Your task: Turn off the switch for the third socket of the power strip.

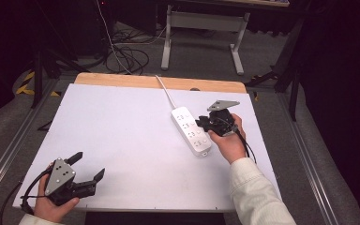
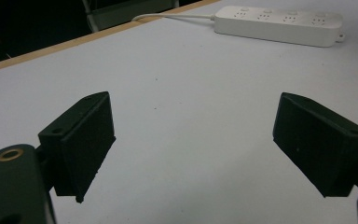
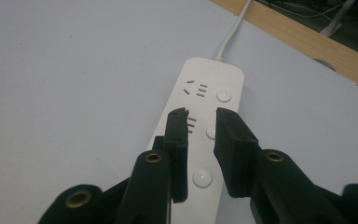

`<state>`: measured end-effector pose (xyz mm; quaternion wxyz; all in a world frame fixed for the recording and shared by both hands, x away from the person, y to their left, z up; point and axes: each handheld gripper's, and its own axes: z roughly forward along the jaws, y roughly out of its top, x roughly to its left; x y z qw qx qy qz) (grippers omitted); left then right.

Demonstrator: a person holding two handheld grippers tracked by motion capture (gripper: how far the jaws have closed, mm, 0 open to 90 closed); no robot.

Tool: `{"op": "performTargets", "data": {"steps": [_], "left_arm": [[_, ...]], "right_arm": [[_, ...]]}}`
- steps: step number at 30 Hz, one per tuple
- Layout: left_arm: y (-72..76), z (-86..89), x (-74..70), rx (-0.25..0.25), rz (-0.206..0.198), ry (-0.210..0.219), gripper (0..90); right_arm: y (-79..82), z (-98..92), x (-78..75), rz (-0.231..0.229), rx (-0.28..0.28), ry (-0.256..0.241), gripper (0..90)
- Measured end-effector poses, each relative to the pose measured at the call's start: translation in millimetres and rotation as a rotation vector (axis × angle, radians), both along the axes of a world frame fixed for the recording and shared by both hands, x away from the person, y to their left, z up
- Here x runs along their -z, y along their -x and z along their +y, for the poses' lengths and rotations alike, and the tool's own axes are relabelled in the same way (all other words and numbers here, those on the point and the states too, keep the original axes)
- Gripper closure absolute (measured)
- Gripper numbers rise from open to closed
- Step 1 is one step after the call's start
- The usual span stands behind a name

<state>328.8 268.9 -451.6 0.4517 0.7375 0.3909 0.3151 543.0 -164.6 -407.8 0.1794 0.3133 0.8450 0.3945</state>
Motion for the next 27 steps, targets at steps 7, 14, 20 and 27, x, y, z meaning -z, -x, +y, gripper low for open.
{"op": "performTargets", "data": {"steps": [7, 14, 20, 27], "left_arm": [[-0.1, -0.2, 0.1, 0.0, 0.0, 0.001, 13.0], [-0.3, -0.4, 0.3, -0.001, 0.002, 0.001, 13.0], [-0.7, -0.1, 0.3, 0.0, 0.005, -0.006, 13.0], [-0.9, 0.0, 0.4, 0.001, 0.008, -0.005, 13.0]], "right_arm": [[-6.9, -0.9, 4.4, 0.064, 0.029, 0.018, 90.0], [-14.5, 1.6, 13.4, 0.096, 0.04, 0.063, 90.0], [-20.1, 3.4, 20.9, 0.133, 0.043, 0.093, 90.0], [-23.3, 6.4, 27.1, 0.164, 0.035, 0.117, 90.0]]}}
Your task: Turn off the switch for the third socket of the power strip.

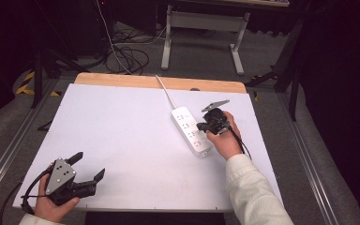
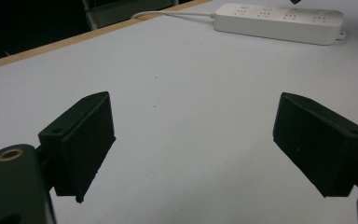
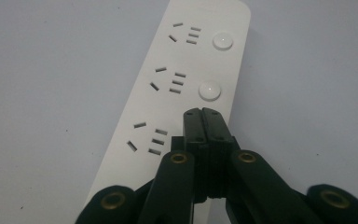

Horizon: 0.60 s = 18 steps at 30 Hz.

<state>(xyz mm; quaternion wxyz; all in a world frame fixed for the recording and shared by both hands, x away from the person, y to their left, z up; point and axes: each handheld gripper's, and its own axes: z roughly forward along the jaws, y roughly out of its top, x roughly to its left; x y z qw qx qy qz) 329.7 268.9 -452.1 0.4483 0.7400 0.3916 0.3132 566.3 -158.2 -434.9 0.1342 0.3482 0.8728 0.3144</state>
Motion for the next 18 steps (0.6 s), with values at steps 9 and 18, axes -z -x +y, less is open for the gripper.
{"op": "performTargets", "data": {"steps": [9, 18], "left_arm": [[-0.1, 0.2, -0.1, -0.002, 0.001, -0.001, 12.9], [-0.1, 0.1, 0.0, -0.001, 0.002, 0.0, 12.9]], "right_arm": [[-1.7, 3.2, 4.5, 0.032, -0.011, 0.022, 90.0], [-1.7, 3.7, 4.8, 0.027, -0.015, 0.038, 90.0]]}}
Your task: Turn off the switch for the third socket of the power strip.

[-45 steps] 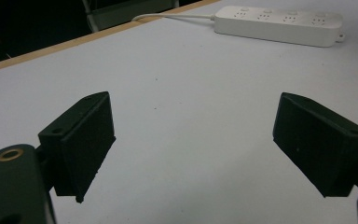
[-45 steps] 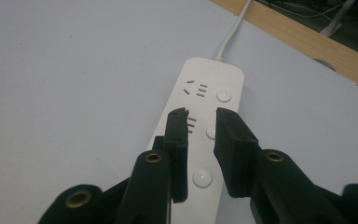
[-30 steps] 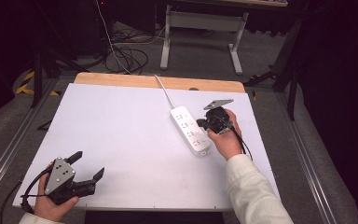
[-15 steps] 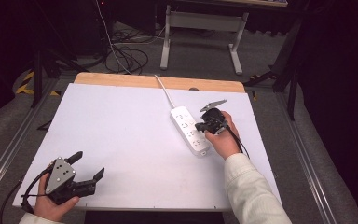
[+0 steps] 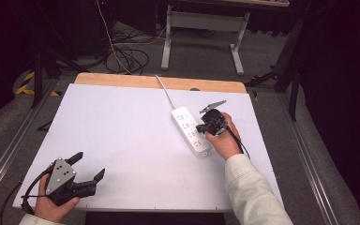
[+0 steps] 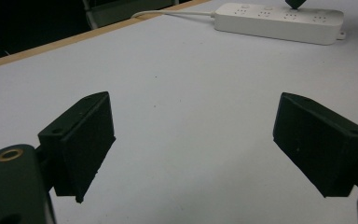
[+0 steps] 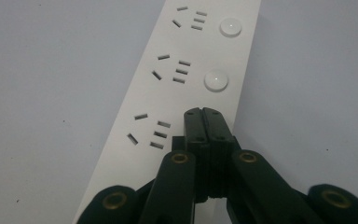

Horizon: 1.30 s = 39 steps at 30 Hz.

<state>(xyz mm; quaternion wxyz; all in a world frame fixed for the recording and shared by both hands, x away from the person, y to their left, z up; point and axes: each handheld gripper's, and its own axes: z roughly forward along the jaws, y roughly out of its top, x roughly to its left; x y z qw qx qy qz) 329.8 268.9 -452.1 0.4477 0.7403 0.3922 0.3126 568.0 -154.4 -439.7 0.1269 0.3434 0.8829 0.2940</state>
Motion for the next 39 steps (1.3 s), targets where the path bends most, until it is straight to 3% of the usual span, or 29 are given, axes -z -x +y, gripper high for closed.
{"op": "performTargets", "data": {"steps": [15, 33, 39], "left_arm": [[0.3, -0.2, -0.1, 0.001, 0.0, 0.001, 12.9], [0.5, -0.7, -0.1, -0.002, -0.001, 0.001, 13.0], [0.9, -1.1, -0.3, -0.004, -0.002, 0.005, 13.1]], "right_arm": [[1.5, 2.4, 2.0, -0.01, -0.003, 0.024, 90.0], [1.0, 1.2, 3.1, 0.0, 0.01, 0.008, 90.0], [3.7, 5.3, 2.6, -0.015, 0.017, 0.036, 90.0]]}}
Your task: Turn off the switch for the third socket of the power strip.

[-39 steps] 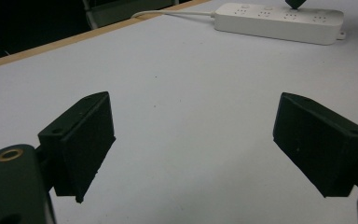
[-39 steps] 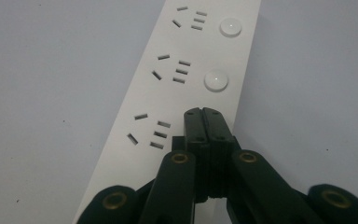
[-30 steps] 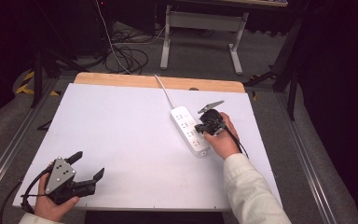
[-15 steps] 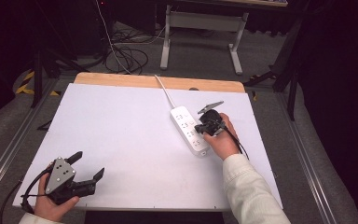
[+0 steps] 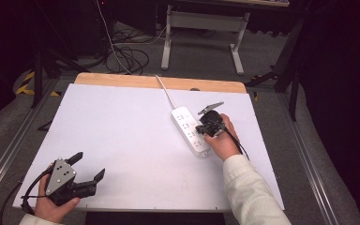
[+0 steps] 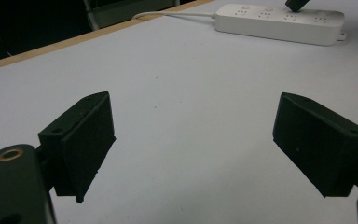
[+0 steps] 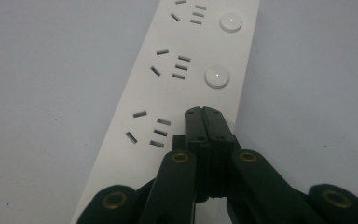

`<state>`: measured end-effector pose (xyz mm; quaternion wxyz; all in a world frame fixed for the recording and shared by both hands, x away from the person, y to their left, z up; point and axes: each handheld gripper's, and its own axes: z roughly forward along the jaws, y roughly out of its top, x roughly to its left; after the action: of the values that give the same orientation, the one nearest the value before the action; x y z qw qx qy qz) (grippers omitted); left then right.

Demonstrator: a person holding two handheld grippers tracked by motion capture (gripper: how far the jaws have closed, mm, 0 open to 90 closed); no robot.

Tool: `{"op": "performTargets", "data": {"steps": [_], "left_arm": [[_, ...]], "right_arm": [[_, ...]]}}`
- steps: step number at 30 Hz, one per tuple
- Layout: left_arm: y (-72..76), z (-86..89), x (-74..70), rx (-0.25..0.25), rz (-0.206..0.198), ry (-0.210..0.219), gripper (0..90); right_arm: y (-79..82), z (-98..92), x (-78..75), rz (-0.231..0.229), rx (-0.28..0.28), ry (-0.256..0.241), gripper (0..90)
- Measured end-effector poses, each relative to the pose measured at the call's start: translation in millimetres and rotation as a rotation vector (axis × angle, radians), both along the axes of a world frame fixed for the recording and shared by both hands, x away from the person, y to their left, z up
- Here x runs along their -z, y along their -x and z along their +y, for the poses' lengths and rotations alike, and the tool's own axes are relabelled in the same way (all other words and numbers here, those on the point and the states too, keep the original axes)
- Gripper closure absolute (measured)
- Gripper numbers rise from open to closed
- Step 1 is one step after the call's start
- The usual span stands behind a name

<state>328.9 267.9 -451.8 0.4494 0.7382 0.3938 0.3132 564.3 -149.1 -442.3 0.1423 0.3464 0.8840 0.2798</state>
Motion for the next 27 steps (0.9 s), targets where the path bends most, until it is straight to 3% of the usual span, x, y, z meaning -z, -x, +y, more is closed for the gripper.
{"op": "performTargets", "data": {"steps": [10, 11, 13, 14, 18, 22, 27], "left_arm": [[0.1, -0.3, 0.0, 0.0, 0.001, -0.002, 13.1], [0.0, -0.3, 0.0, 0.0, 0.001, -0.002, 13.1], [0.2, -0.4, 0.0, 0.0, 0.001, -0.002, 13.1], [0.1, -0.2, -0.1, -0.001, -0.001, -0.004, 13.1], [0.7, -0.1, -0.2, 0.001, 0.0, -0.001, 13.1], [0.6, 1.2, -0.3, 0.002, -0.001, -0.001, 13.1], [1.1, 0.4, -0.4, 0.006, -0.001, 0.003, 13.1]], "right_arm": [[1.3, 1.7, 0.1, -0.01, 0.005, 0.014, 90.0], [1.3, 2.7, 1.2, 0.004, -0.005, -0.012, 90.0], [1.6, 3.4, 1.2, -0.002, -0.005, -0.009, 90.0], [4.0, 8.7, 1.7, -0.043, -0.017, 0.035, 90.0], [6.5, 15.3, 1.3, -0.07, -0.005, 0.083, 90.0], [3.9, 8.4, 2.5, -0.041, 0.013, 0.017, 90.0], [4.7, 7.7, 3.3, -0.046, 0.016, 0.009, 90.0]]}}
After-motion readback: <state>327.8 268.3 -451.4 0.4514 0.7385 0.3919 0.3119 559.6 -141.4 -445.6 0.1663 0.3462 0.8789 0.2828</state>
